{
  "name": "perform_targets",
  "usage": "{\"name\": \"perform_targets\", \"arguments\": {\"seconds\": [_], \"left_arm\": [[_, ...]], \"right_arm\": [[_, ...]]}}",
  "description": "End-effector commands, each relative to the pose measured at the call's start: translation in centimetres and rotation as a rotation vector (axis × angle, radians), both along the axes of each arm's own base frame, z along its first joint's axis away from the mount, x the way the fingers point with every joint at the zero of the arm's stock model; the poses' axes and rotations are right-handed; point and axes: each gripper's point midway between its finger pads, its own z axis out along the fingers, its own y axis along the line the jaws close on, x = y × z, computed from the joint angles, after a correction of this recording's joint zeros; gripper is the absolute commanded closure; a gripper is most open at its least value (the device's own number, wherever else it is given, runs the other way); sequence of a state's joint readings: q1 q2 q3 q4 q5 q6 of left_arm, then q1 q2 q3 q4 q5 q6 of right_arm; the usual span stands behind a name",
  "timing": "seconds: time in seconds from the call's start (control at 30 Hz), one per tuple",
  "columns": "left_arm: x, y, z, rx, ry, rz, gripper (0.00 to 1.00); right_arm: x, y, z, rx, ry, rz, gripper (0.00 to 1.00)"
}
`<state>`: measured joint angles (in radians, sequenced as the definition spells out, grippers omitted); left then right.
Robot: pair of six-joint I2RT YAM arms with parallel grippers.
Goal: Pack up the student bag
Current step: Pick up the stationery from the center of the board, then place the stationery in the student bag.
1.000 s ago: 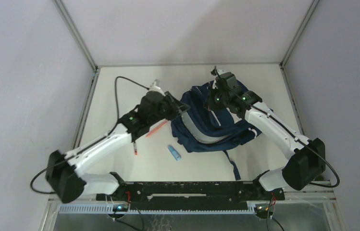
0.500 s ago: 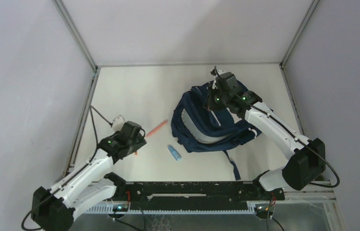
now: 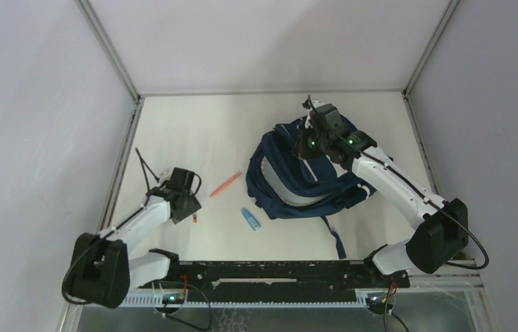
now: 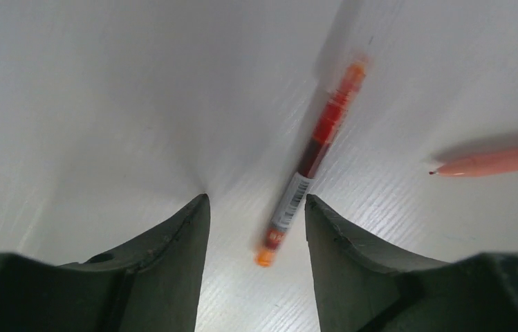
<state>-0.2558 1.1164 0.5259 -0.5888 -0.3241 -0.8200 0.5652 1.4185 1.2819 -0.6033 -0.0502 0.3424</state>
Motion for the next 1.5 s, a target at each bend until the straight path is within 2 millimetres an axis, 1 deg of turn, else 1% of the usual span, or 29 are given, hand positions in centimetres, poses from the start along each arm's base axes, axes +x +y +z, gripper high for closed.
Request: {"name": "perform_targets", "arguments": {"seconds": [0.0, 0.13, 0.27, 0.33, 0.43, 0.5, 0.53, 0.6, 0.67, 0.73, 0.87, 1.0, 1.03, 1.1, 1.2, 1.27, 1.33, 1.37, 1.4, 1.47], "left_arm": [[3.6, -0.8, 1.3, -0.004, -0.063, -0.052, 0.45], [4.1, -0.9, 0.6, 0.008, -0.037, -0.051, 0.57], [4.1, -0.7, 0.2, 0.017, -0.019, -0.043, 0.76], [4.2, -0.6, 0.4, 0.023, -0.028, -0.032, 0.83], [4.5, -0.3, 1.6, 0.022, -0.083, -0.008, 0.93], [5.0, -0.9, 3.2, -0.015, -0.147, -0.021, 0.99], [5.3, -1.4, 4.1, -0.043, -0.183, -0.040, 1.00], [6.1, -2.9, 7.0, -0.117, -0.283, -0.102, 1.00], [6.4, -4.3, 9.6, -0.182, -0.344, -0.152, 1.00], [6.5, -6.2, 12.0, -0.264, -0.390, -0.212, 1.00], [6.2, -11.7, 16.0, -0.447, -0.447, -0.364, 1.00], [5.0, -18.9, 19.5, -0.667, -0.500, -0.523, 1.00], [4.7, -20.4, 20.3, -0.718, -0.510, -0.552, 1.00], [4.3, -22.7, 21.9, -0.785, -0.529, -0.594, 1.00], [4.2, -25.1, 24.9, -0.866, -0.579, -0.642, 1.00], [4.4, -26.2, 26.2, -0.903, -0.593, -0.661, 1.00], [4.7, -27.2, 26.9, -0.944, -0.587, -0.673, 1.00], [4.9, -27.7, 26.9, -0.966, -0.573, -0.674, 1.00], [5.0, -28.3, 27.4, -0.996, -0.576, -0.683, 1.00], [5.5, -29.3, 27.6, -1.033, -0.574, -0.671, 1.00]], "right_arm": [[0.1, 2.2, 3.7, 0.109, -0.091, 0.045, 1.00], [0.1, 2.3, 3.6, 0.107, -0.089, 0.044, 1.00], [0.3, 2.4, 3.5, 0.108, -0.090, 0.043, 1.00], [0.3, 2.4, 3.6, 0.110, -0.091, 0.044, 1.00], [0.3, 2.4, 3.5, 0.107, -0.090, 0.044, 1.00], [0.2, 2.4, 3.4, 0.105, -0.088, 0.043, 1.00], [0.3, 2.3, 3.5, 0.104, -0.090, 0.043, 1.00], [0.3, 2.2, 3.5, 0.104, -0.092, 0.041, 1.00], [0.4, 2.2, 3.6, 0.104, -0.094, 0.039, 1.00], [0.5, 2.2, 3.5, 0.105, -0.094, 0.039, 1.00], [0.6, 2.4, 3.7, 0.115, -0.099, 0.040, 1.00], [0.6, 2.3, 3.9, 0.119, -0.105, 0.037, 1.00], [0.6, 2.3, 4.0, 0.119, -0.105, 0.036, 1.00], [0.5, 2.2, 4.1, 0.116, -0.106, 0.034, 1.00], [0.3, 1.9, 4.0, 0.108, -0.104, 0.029, 1.00], [0.2, 1.9, 4.0, 0.106, -0.102, 0.029, 1.00], [0.2, 2.0, 4.0, 0.107, -0.104, 0.030, 1.00], [0.2, 2.0, 4.1, 0.107, -0.105, 0.030, 1.00], [0.2, 2.0, 4.1, 0.108, -0.106, 0.031, 1.00], [0.2, 2.0, 4.0, 0.106, -0.105, 0.030, 1.00]]}}
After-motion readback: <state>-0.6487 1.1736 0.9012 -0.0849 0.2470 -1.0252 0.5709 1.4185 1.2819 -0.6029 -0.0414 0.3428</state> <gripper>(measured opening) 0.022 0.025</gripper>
